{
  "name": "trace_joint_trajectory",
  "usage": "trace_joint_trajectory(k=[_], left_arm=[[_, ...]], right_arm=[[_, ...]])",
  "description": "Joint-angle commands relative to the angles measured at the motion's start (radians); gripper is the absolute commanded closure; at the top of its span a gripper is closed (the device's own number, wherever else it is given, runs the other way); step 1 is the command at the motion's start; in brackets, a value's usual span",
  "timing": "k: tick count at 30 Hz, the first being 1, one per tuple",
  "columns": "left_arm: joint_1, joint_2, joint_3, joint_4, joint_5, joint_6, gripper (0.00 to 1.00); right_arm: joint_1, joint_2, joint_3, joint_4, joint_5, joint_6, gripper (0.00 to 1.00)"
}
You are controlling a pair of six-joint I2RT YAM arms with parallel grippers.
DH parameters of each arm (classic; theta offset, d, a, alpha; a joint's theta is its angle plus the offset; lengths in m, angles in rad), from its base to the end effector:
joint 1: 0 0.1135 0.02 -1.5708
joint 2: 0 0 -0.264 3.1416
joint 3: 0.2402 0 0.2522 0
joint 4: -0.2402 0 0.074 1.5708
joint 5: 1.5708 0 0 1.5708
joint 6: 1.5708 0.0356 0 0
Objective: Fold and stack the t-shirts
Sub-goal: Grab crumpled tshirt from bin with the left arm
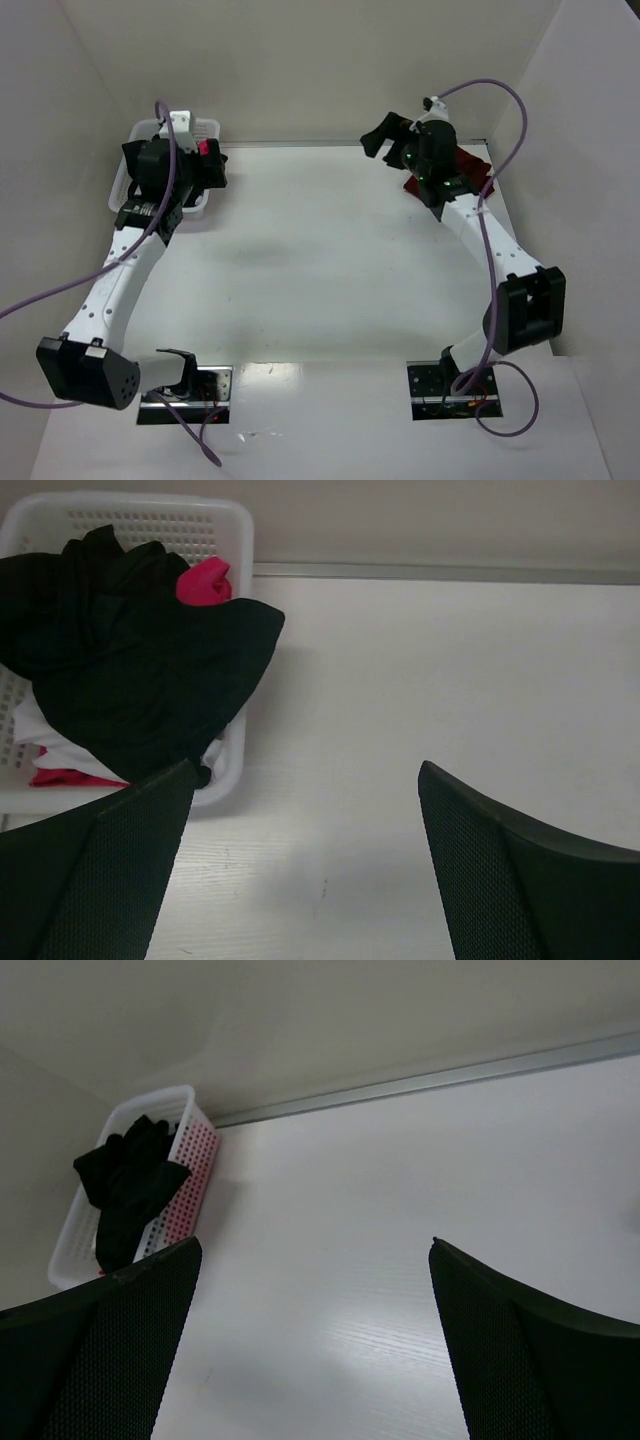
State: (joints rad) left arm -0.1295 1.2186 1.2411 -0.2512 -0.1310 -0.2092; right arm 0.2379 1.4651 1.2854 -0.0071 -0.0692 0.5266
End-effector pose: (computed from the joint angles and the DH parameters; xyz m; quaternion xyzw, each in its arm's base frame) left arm 0.2772 -0.0314 0.4020 -0.0718 0.7792 -0.0540 0.6202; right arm 0.3410 0.0852 0.3709 0.0889 0.7647 0.2626 0.5817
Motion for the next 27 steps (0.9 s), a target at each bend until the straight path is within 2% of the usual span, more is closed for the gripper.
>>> trace_joint_trajectory(k=[1,5,7,11,13,17,20,23,26,27], left_arm=[[0.008,0.083,0.064,-0.009,-0.058,0.090,0.01],[0.057,0.153,0.110,-0.046,-0.166,0.019,0.01],[0.103,0.186,0.110,-0.046,-0.176,0.004,0.01],[0.151,0.249,0.152,-0.037,-0.231,-0.062,0.01],[0.186,0.268,0.152,-0.016,-0.231,-0.087,0.01],[0.304,0.291,0.115,0.059,-0.153,-0.140,0.01],[0.324,0.328,0.103,0.072,-0.125,-0.141,0.01],[0.382,0.386,0.103,0.076,-0.058,-0.203,0.01],[0.451,0.427,0.075,0.142,0.062,-0.256,0.01],[0.473,0.447,0.075,0.151,0.077,-0.256,0.01]], right_arm=[[0.096,0.084,0.118,0.078,-0.027,-0.062,0.00],[0.201,0.188,0.234,0.088,-0.004,-0.108,0.00],[0.224,0.283,0.343,0.030,-0.004,-0.117,0.00],[0.258,0.406,0.434,0.018,0.005,-0.102,0.00],[0.268,0.492,0.516,-0.023,-0.038,-0.093,0.00],[0.334,0.612,0.638,-0.050,-0.023,-0.106,0.00],[0.392,0.739,0.768,-0.073,-0.014,-0.122,0.00],[0.416,0.883,0.931,-0.096,-0.049,-0.099,0.00],[0.425,1.010,1.176,-0.174,-0.107,-0.086,0.00],[0.425,1.106,1.336,-0.238,-0.107,-0.076,0.00]])
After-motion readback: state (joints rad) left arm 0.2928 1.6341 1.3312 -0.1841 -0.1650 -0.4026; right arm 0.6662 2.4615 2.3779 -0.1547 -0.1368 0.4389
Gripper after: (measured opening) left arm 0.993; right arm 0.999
